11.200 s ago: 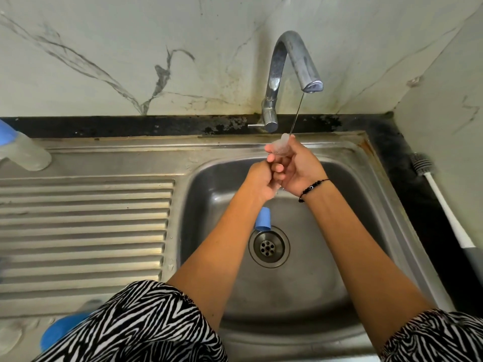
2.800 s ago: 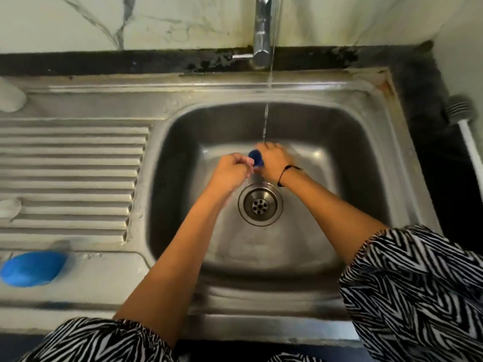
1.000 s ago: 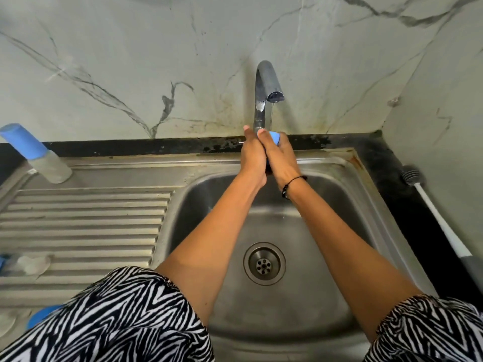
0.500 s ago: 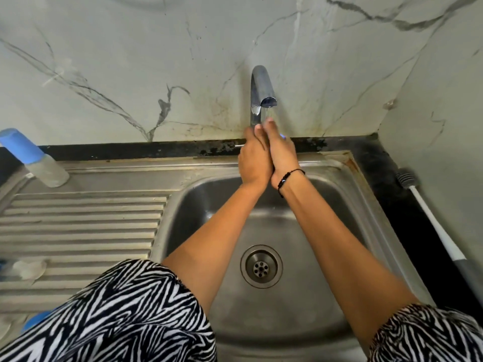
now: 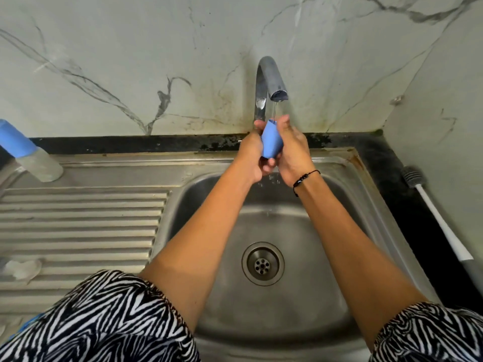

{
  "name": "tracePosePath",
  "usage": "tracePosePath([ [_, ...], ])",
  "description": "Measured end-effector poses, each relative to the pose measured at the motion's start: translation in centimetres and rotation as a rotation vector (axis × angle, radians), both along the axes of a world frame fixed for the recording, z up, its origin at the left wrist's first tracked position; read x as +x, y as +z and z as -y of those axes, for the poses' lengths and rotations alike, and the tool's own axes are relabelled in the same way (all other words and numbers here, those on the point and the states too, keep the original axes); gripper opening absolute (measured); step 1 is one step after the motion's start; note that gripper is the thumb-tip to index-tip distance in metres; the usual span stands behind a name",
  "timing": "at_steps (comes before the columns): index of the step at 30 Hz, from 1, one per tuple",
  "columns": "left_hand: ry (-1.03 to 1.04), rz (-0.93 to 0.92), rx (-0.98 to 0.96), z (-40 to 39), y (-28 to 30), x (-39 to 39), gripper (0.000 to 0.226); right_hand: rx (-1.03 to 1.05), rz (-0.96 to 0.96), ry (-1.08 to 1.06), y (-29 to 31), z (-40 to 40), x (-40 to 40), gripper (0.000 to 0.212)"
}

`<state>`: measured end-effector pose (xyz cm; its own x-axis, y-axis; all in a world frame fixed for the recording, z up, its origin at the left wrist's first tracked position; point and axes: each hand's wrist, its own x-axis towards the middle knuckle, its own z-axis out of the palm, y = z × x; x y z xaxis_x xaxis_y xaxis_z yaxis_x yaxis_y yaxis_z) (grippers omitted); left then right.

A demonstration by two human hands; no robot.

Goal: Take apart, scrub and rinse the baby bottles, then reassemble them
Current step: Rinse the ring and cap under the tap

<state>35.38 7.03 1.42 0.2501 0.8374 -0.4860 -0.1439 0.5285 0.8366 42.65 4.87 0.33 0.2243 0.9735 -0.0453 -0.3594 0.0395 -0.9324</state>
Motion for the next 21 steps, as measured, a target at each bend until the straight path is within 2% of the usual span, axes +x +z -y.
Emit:
tracePosePath([
  [2,-0.191,0.056,-0.096,-0.3,0.0,-0.7,0.046,-0.045,-0.105,0.061,-0.3,0.4,0.6,0.061],
  [4,-0.197,0.065,-0.107,-0.2,-0.2,-0.6,0.037,-0.113,-0.106,0.023,-0.7,0.4,0.8,0.062],
  [7,0.028,-0.194,0.191,0.3,-0.9,0.5,0.03,-0.131,0.101,-0.107,-1.0,0.0,0.5,0.046],
  [9,0.095,-0.348,0.433,0.5,-1.9,1.1,0.024,-0.124,0.128,-0.109,-1.1,-0.1,0.3,0.038],
  [12,0.132,-0.452,0.605,0.5,-2.4,0.4,0.021,-0.156,-0.078,-0.046,-0.8,0.1,-0.1,0.032],
  [16,0.055,-0.646,0.844,1.1,-1.7,-0.2,0.032,-0.344,-0.494,0.057,-1.6,0.0,-0.6,0.046],
  [21,-0.043,-0.561,0.94,1.2,-1.2,-0.6,0.036,-0.385,-0.614,0.074,-2.9,-0.1,-1.0,0.044],
])
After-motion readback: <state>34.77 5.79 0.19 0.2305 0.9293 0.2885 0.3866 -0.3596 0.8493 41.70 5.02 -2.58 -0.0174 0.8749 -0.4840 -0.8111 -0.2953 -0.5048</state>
